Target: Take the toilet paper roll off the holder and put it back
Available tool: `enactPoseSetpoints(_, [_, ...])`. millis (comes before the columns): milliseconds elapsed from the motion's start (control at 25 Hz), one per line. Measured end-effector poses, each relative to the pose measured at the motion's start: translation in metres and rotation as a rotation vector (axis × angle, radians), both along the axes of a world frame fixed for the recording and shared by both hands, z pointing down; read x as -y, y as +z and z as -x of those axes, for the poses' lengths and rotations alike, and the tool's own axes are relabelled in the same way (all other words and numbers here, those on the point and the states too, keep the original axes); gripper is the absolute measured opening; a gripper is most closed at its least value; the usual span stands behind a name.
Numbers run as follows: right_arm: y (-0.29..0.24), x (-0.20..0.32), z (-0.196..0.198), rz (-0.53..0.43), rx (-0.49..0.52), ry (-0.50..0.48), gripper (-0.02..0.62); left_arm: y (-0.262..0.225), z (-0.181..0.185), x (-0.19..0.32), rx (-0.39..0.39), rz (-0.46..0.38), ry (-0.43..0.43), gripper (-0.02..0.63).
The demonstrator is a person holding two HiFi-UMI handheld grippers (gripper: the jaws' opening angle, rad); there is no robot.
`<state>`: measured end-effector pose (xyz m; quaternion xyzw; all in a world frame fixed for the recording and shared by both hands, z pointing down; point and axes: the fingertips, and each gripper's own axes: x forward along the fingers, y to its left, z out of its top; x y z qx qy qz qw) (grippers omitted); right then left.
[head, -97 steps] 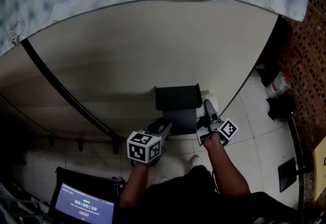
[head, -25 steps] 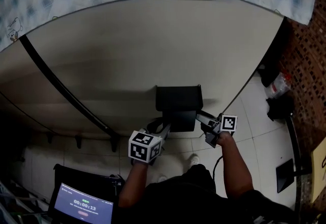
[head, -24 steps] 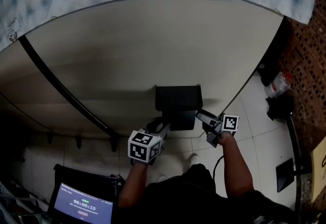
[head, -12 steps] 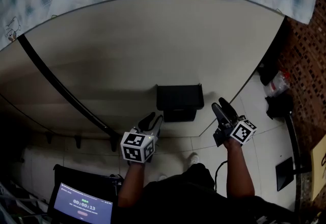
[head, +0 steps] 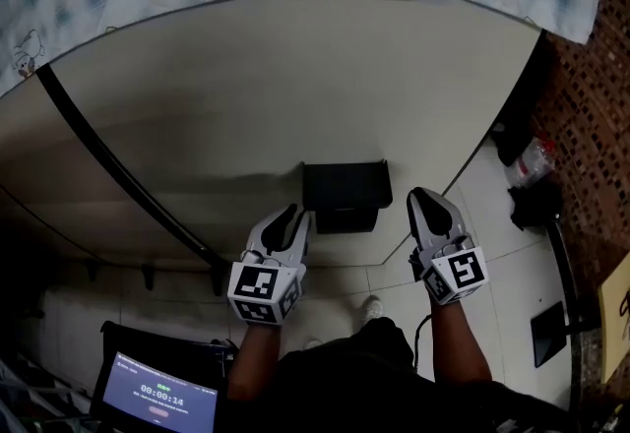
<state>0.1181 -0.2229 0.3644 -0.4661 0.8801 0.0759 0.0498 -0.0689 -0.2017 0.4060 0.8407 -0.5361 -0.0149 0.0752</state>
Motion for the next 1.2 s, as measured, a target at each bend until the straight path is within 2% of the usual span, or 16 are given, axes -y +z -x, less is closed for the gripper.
enactPoseSetpoints(80, [-0.004, -0.008, 0.004, -0.022, -0.002, 0.040, 0.000, -0.010, -0.002, -0.007, -0.002, -0.032, -0.006, 0.082])
enactPoseSetpoints(160, [-0.004, -0.019, 0.007, -0.035, 0.016, 0.071, 0.000, -0.019, -0.004, -0.015, -0.010, -0.061, -0.026, 0.063])
enactPoseSetpoints(280, [-0.011, -0.033, 0.028, -0.084, 0.026, 0.066, 0.000, -0.021, -0.012, -0.019, -0.001, -0.114, -0.039, 0.018])
enactPoseSetpoints(440, [-0.010, -0.036, 0.039, -0.071, 0.026, 0.092, 0.000, -0.030, -0.022, -0.025, 0.010, -0.168, -0.022, 0.017])
enactPoseSetpoints(800, [-0.003, -0.037, 0.040, -0.053, -0.008, 0.122, 0.000, -0.019, -0.017, -0.022, 0.049, -0.120, -0.052, 0.017])
enactPoseSetpoints(1040, [0.003, -0.042, 0.049, -0.086, -0.101, 0.150, 0.000, -0.014, -0.016, -0.023, 0.054, -0.111, -0.061, 0.017])
enactPoseSetpoints(1200, [0.002, -0.044, 0.052, -0.096, -0.123, 0.151, 0.000, -0.016, -0.016, -0.023, 0.052, -0.118, -0.061, 0.017])
